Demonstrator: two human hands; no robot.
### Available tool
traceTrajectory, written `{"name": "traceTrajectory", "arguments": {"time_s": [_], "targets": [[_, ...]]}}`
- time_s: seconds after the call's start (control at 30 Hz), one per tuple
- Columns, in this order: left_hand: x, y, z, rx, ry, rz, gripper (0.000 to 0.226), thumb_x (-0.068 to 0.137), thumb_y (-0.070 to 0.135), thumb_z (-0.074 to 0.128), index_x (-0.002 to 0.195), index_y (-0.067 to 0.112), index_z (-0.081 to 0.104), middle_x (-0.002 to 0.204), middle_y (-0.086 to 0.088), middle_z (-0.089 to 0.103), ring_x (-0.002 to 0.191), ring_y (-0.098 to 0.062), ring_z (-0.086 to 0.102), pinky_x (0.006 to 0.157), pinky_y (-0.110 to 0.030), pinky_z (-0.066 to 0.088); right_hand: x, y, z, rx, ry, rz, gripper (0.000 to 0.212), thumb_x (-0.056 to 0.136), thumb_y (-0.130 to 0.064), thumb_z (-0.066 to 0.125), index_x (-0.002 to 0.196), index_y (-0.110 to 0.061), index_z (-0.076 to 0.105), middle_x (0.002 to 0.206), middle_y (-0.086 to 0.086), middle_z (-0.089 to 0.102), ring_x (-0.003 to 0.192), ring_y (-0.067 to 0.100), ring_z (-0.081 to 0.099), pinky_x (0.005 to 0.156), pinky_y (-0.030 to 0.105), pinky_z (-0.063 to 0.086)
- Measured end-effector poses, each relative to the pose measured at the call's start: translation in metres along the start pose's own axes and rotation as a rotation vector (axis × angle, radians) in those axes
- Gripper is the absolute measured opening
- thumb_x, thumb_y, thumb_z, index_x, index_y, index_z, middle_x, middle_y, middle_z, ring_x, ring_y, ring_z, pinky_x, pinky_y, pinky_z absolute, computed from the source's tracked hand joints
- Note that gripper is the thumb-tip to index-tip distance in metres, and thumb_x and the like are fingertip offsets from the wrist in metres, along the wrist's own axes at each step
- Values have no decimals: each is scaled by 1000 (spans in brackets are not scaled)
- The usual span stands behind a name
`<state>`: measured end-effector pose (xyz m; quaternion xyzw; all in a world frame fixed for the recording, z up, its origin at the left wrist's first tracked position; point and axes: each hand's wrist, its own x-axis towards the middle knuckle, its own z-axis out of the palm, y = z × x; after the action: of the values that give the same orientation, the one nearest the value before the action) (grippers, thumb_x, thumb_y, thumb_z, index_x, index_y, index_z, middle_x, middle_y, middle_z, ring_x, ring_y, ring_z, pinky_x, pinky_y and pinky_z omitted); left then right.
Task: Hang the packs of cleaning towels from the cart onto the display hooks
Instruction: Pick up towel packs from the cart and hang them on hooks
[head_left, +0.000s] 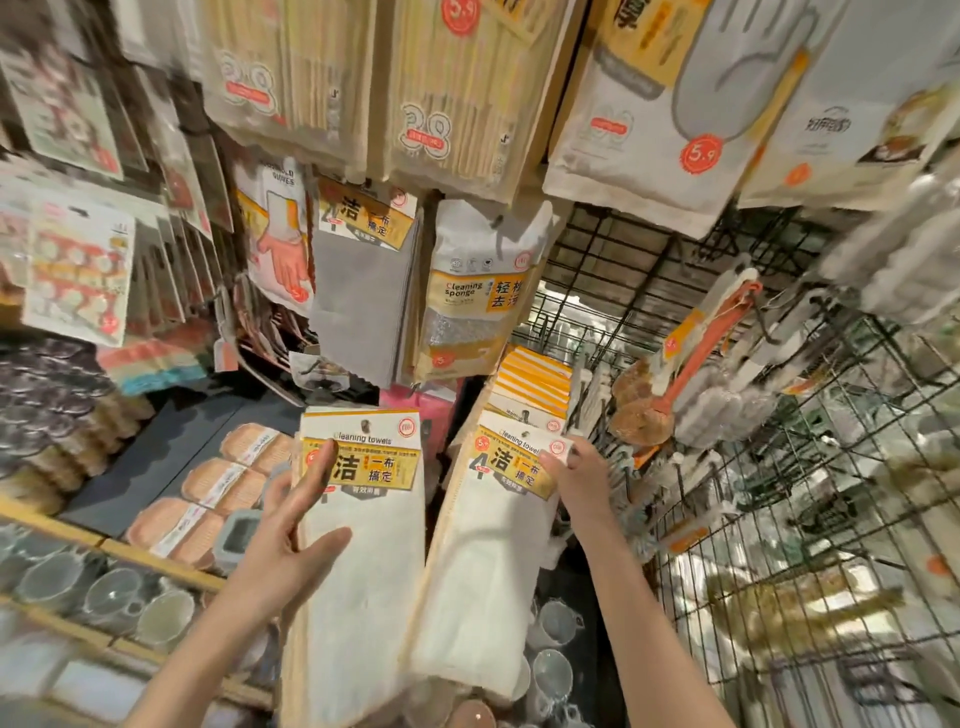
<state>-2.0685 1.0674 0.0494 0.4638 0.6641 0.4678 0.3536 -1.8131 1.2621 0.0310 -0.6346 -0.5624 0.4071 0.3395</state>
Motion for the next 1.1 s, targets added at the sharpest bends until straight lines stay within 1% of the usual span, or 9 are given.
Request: {"name": "traceTrajectory", "arguments": {"time_s": [0.07,0.17,0.3,0.37,0.5,0.67,0.8,0.9,1.1], "targets": [[-3,-4,-6,-3,29,-23,89,85,7,70,134,69,28,134,17,37,108,32,34,102,-30,26,11,0,5,12,4,-8,35,82,-2,65,115,1,58,111,20,64,97,33,64,84,50,53],[-3,-9,-12,17,64,-46,90,84,7,71,132,71,29,137,14,38,113,13,41,103,-31,26,23,1,8,57,27,5,34,80,2,65,114,2,59,107,21,66,93,35,65,79,46,55],[-4,-12,-14,31,89,-35,89,83,5,72,137,61,29,140,5,39,115,13,42,105,-30,26,31,6,9,-18,53,-42,34,78,-3,67,111,4,60,104,18,66,79,23,59,53,10,44],[-4,-13,-14,38,89,-41,89,82,6,72,139,59,28,137,2,40,117,7,43,107,-32,26,30,9,9,7,60,-62,50,68,-18,66,112,5,59,100,13,64,76,19,56,46,5,38],[-3,-14,-12,51,81,-47,90,81,4,73,142,54,27,134,2,41,121,-6,40,107,-32,24,37,21,12,81,73,-40,38,74,-7,69,111,2,61,108,16,65,82,22,59,49,9,42],[-2,-14,-7,92,80,-65,93,80,5,73,144,51,23,127,0,44,122,-16,40,113,-47,23,45,30,18,110,112,-38,30,82,0,65,111,-3,61,103,17,67,86,28,63,64,30,48],[-3,-9,-4,80,75,-51,93,80,3,73,144,47,22,123,2,43,113,0,35,111,-40,21,49,33,23,100,153,-40,25,80,-6,69,104,-1,62,89,10,68,79,28,64,64,28,48],[-2,-8,-3,73,78,-57,93,79,2,73,144,47,24,122,1,44,113,-8,39,110,-41,23,51,31,28,93,258,-65,29,77,-9,75,81,-3,47,84,6,51,74,21,50,56,8,35],[-1,-5,-1,53,77,-72,92,80,4,73,143,50,24,123,2,44,113,-9,43,110,-41,25,53,34,47,37,402,-14,37,79,-21,75,87,-7,41,91,7,42,71,18,39,55,27,22]]}}
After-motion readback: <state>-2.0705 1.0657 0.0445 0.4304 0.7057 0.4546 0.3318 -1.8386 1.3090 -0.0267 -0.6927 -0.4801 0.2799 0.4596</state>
